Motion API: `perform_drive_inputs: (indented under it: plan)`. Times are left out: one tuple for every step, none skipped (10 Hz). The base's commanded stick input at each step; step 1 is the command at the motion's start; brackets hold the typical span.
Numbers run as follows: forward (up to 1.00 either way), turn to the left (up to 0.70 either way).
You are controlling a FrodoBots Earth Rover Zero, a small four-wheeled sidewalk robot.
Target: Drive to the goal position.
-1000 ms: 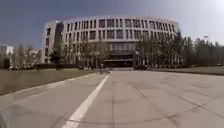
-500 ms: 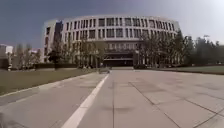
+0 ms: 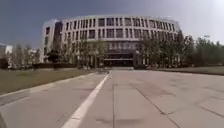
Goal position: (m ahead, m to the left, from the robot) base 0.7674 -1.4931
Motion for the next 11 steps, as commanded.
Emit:
perform_drive_inputs:
  plan:
    - [0.7,0.0]
    - [0.7,0.0]
    - [0.7,-0.04]
    - [0.7,-0.17]
    - [0.7,-0.3]
    - [0.7,-0.31]
    - [0.7,-0.24]
    - [0.7,-0.17]
    - [0.7,-0.09]
    - [0.7,-0.02]
    - [0.7,0.0]
